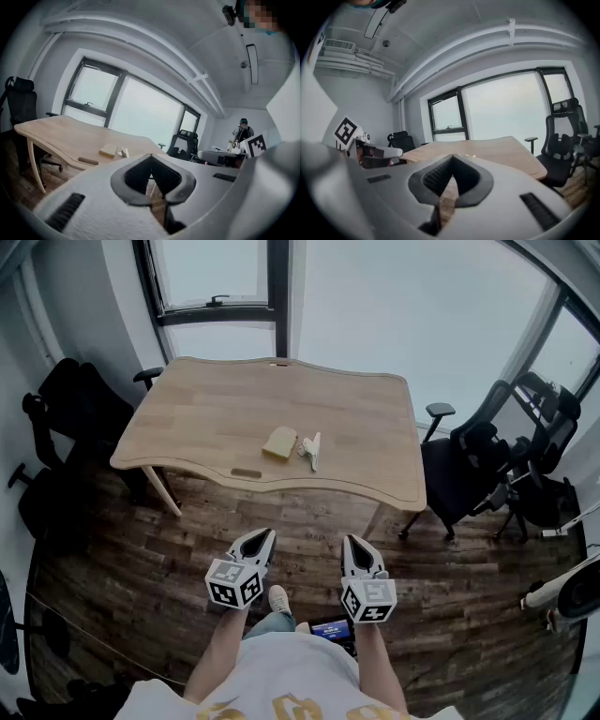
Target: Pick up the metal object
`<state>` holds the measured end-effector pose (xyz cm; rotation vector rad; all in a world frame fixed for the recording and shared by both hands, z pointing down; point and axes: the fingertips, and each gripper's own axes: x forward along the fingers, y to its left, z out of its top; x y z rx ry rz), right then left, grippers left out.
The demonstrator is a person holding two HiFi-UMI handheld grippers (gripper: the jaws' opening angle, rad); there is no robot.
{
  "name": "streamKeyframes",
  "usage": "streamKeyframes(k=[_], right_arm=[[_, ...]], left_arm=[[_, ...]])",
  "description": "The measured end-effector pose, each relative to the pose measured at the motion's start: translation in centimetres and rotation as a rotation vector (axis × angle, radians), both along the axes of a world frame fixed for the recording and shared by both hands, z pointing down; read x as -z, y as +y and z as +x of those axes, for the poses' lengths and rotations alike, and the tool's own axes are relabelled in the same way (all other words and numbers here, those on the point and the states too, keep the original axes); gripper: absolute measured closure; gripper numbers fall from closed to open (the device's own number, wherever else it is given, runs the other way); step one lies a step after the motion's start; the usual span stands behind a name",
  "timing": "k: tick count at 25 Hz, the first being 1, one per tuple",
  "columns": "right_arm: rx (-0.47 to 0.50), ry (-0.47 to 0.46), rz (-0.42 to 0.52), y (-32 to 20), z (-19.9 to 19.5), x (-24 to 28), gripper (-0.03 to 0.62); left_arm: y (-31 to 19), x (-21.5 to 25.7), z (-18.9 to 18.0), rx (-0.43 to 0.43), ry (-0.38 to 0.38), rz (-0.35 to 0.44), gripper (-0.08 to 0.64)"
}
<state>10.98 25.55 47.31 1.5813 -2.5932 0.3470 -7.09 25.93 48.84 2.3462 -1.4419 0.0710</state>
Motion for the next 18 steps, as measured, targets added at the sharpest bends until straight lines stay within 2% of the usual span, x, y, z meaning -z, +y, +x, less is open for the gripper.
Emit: streamKeyframes(k=[3,8,13,18], right_arm=[[-0.003,0.006,-0.006,0.3,0.4,-0.2,0.581],[-0.009,-0.003,-0.005,0.8,0.5,-0.2,0.581],[-0.041,-0.056,-0.025,1.1,1.6,-0.3,0.581],[-0.048,-0.095,-0.066,0.8,2.4,-1.2,0.581]], left_arm=[[0.2,-0.4,0.5,-0.003,-0.014,-0.008,0.54],[-0.1,0.1,0.5,0.01,0.032,-0.012,0.54],[-0.6,0.3,1.5,0.012,-0.012,0.006,0.54],[-1.0,0.0,2.6,-0.004,-0.006,-0.002,0.54]])
